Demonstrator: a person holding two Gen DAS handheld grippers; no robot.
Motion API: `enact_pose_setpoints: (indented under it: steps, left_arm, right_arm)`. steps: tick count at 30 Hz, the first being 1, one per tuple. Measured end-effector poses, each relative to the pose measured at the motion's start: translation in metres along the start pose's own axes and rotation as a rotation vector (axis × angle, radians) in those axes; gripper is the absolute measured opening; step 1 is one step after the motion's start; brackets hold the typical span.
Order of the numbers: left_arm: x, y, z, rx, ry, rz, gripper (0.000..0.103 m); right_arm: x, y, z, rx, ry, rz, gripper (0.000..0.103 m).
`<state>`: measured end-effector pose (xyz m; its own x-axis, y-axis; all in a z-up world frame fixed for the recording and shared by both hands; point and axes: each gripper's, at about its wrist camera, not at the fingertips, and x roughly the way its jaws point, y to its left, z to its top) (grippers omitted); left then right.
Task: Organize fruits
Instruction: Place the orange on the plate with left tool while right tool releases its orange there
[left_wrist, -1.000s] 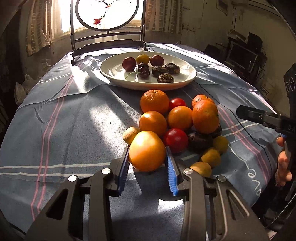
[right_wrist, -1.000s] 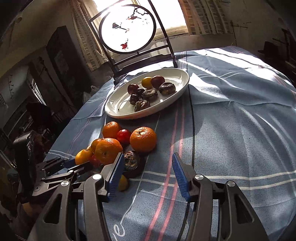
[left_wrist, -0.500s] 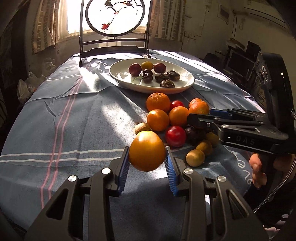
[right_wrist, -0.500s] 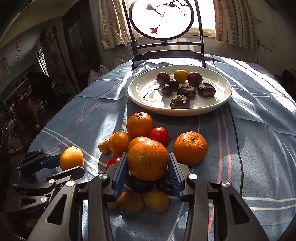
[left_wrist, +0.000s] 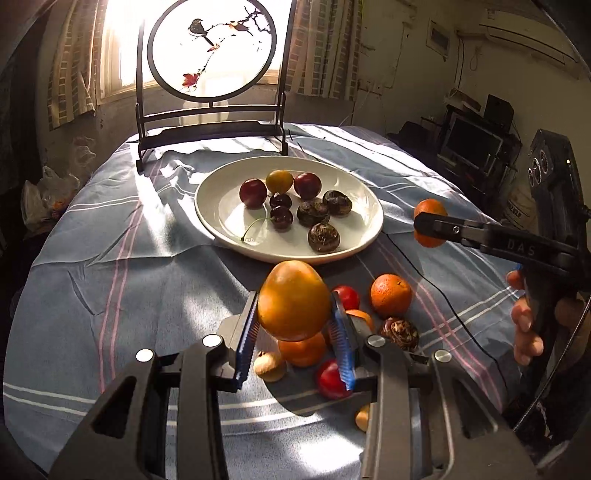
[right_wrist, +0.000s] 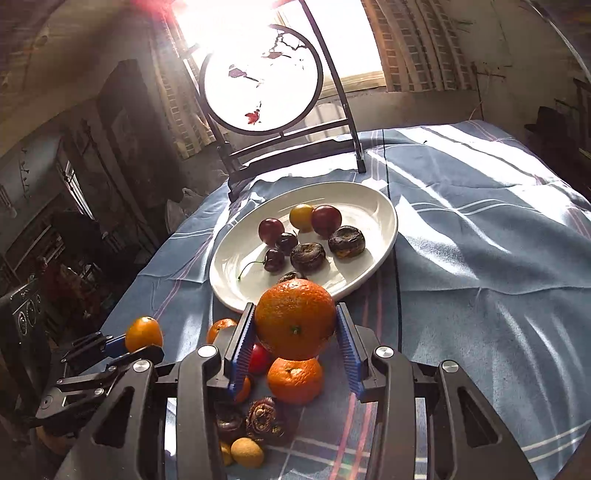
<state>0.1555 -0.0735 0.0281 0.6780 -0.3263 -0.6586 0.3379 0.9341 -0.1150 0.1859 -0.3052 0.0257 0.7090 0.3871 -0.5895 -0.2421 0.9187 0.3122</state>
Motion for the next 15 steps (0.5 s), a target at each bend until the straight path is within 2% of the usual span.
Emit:
enact_pose_setpoints:
  steps: [5, 9, 11, 13, 15]
  left_arm:
    - [0.049, 0.000, 0.045, -0.010, 0.029, -0.004, 0.036]
    - [0.086, 0.004, 0.058, -0.017, 0.097, 0.061, 0.037]
    - [0.083, 0.008, 0.055, -0.044, 0.100, 0.049, 0.046]
    - [0.068, 0.009, 0.047, -0.043, 0.064, 0.051, 0.063]
    - [0.051, 0.006, 0.034, -0.022, 0.045, 0.057, 0.065]
  right_arm:
    - [0.038, -0.009, 0.028, 0.021, 0.025, -0.030, 0.043]
    - [0.058, -0.017, 0.038, 0.045, 0.029, -0.056, 0.047]
    - [0.051, -0.021, 0.036, 0.067, 0.013, -0.033, 0.050]
    - [0.039, -0.021, 0.029, 0.059, -0.001, -0.023, 0.051]
    - [0.025, -0.021, 0.016, 0.047, -0.012, -0.019, 0.051]
